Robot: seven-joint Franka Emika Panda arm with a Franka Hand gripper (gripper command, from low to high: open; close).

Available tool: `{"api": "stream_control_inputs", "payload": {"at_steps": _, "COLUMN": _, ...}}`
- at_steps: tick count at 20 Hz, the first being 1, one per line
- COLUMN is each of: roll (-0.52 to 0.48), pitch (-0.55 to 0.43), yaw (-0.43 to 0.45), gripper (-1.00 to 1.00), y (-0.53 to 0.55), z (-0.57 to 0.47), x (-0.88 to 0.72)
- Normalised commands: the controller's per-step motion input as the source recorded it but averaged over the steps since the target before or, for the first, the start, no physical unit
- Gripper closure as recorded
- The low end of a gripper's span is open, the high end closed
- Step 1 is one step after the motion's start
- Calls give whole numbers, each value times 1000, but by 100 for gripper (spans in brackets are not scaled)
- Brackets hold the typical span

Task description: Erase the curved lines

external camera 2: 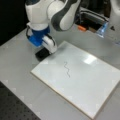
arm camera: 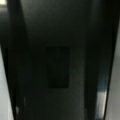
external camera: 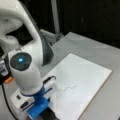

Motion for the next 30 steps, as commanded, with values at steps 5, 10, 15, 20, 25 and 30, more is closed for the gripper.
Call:
{"api": "stream_control_inputs", "payload": {"at_steps": 5, "roll": -39, "pitch": -35, "yaw": 33, "gripper": -100, "y": 42, "z": -127, "x": 49}}
{"api": "stream_control_inputs", "payload": {"at_steps": 10, "roll": -35, "pitch": -55, "yaw": 15, "gripper": -100, "y": 30, "z": -109, "x": 33}}
{"api": "stream_control_inputs", "payload": {"at_steps": 15, "roll": -45, "pitch": -61, "yaw": 10, "gripper": 100, "y": 5, "z": -64, "x": 24}}
{"api": "stream_control_inputs", "payload": {"at_steps": 20, "roll": -30, "pitch": -63, "yaw": 15, "gripper": 100, "y": -7, "z": -73, "x": 23}}
{"api": "stream_control_inputs", "payload": {"at_steps": 25, "roll": -6, "pitch": -77, "yaw": 8, "gripper": 100, "y": 37, "z": -116, "x": 37}}
{"api": "stream_control_inputs", "payload": {"at_steps": 30, "roll": 3, "pitch": -76, "yaw": -10, "gripper": 100, "y": 75, "z": -124, "x": 36}}
